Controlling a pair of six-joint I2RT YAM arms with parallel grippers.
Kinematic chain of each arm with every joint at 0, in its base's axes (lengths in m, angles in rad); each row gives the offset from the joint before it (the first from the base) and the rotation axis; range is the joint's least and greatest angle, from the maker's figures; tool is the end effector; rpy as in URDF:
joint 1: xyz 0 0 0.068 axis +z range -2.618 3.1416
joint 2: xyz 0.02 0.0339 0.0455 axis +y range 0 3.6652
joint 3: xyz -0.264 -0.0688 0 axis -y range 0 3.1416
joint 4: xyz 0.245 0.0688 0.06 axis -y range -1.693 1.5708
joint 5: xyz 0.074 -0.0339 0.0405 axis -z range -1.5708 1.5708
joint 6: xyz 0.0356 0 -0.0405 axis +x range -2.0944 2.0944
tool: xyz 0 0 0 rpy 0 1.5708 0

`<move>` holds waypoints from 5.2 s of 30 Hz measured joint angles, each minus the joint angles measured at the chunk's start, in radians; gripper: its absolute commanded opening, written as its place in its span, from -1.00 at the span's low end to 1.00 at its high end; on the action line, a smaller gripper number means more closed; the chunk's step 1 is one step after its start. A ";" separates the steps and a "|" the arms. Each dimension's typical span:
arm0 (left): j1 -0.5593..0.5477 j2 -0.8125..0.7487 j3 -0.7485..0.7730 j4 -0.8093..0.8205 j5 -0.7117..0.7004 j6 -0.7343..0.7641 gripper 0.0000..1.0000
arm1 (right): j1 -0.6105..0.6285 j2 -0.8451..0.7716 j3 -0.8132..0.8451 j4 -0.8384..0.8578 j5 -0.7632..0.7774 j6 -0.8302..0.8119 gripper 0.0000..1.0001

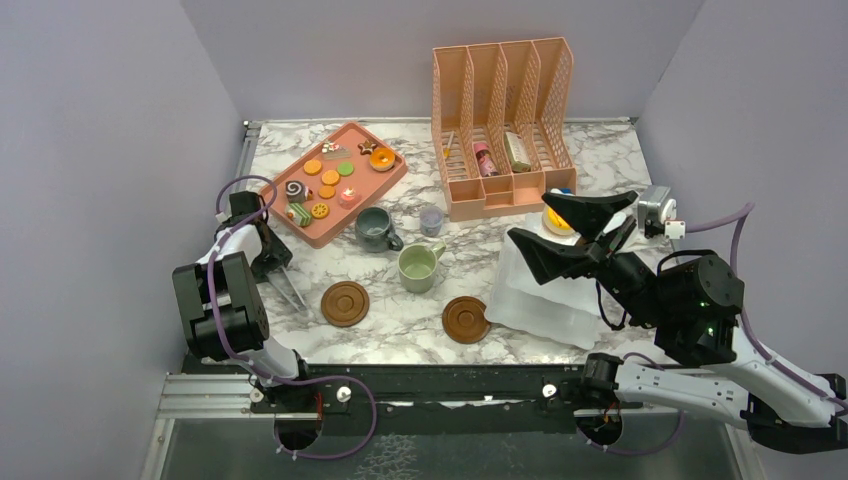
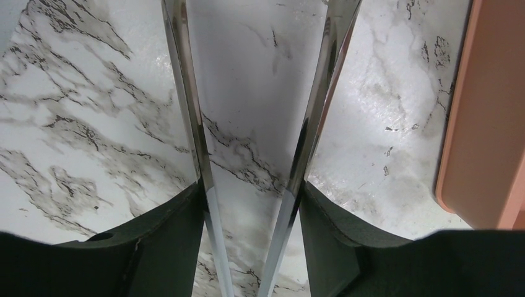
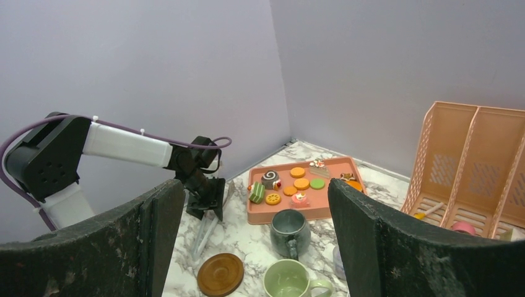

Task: Serve the afternoon tea
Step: Pick up the clamp from the center of the board, then place the clamp at the center of the board, then pick up the clamp from the center of the board.

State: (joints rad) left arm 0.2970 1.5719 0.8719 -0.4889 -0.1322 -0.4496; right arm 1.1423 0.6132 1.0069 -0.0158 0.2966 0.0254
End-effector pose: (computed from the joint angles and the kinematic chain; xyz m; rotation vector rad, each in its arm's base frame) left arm 0.2731 0.0885 0.1641 -1.0348 2.5457 0.1409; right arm 0.0542 0.0937 0.4547 -0.4202 1.1808 0.8412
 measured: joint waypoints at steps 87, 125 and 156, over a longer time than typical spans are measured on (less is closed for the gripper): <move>0.029 -0.010 0.072 -0.156 0.116 0.064 0.01 | 0.000 0.195 0.035 -0.010 -0.155 0.116 0.77; -0.018 -0.048 -0.029 -0.122 0.041 -0.011 0.11 | 0.000 0.121 0.016 -0.008 -0.133 0.086 0.79; -0.018 -0.202 0.233 -0.349 0.170 0.073 -0.09 | 0.000 0.146 0.012 -0.010 -0.121 0.091 0.79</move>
State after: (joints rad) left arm 0.2790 1.3701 1.1046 -0.8375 0.0380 -0.3767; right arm 1.1423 0.7597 1.0191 -0.0254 0.1753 0.1165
